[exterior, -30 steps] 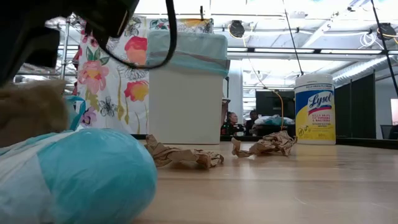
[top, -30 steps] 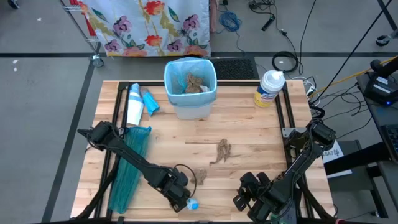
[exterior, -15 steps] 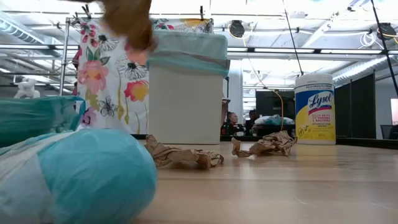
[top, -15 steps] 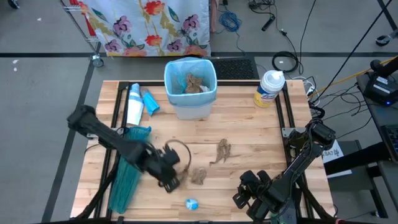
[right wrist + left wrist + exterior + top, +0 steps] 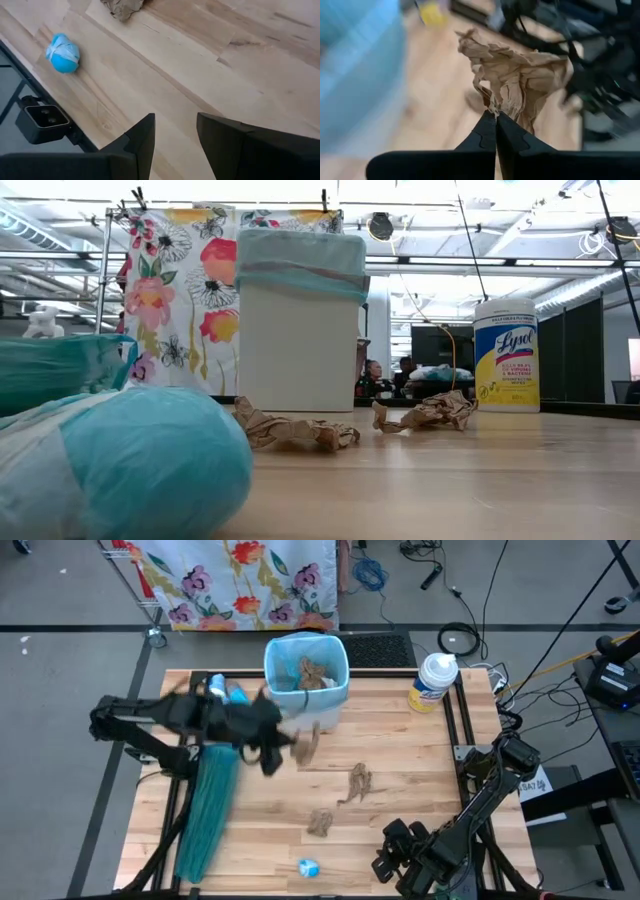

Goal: Place trash/remove bag and relplace
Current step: Put the brown napkin into the white trash bin

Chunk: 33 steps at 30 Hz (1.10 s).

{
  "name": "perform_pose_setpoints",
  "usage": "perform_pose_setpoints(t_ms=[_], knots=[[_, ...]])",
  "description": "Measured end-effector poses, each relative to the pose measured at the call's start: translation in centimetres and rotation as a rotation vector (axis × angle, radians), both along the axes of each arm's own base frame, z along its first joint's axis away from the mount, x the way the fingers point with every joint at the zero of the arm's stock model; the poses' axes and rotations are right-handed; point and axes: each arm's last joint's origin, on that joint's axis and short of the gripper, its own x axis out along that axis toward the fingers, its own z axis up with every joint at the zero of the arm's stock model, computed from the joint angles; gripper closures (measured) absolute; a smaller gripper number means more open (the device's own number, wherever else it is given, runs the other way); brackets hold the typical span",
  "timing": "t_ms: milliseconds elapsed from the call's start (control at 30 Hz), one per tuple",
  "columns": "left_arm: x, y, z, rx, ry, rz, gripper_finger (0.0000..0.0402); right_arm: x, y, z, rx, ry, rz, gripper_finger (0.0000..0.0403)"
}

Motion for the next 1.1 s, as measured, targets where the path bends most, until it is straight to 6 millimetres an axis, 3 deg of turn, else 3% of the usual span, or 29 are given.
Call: perform_pose_setpoints(t_ms=[200, 433, 600, 733, 1100], knots=[[-0.2, 5.7, 2.1, 0.129, -0.036, 0.076, 0.0401, 0.3, 0.4, 0.2, 0.046, -0.039, 0.000, 0.0264], [-1.2, 12.3, 1.5, 0.132, 0.027, 0.182, 0.0401, 0.6, 0.7, 0.3, 0.081, -0.069, 0.000, 0.0264], [-0.8, 16.1, 0.1, 0.102, 0.068, 0.192, 0.0401, 0.6, 0.8, 0.3, 0.086, -0.073, 0.000, 0.0264], [-0.3, 17.8, -0.9, 0.131, 0.114, 0.184, 0.0388, 0.6, 0.8, 0.3, 0.086, -0.073, 0.000, 0.0264], [1.6, 18.9, -2.9, 0.101, 0.180, 0.176, 0.0265, 0.6, 0.8, 0.3, 0.069, -0.068, 0.031, 0.0264]])
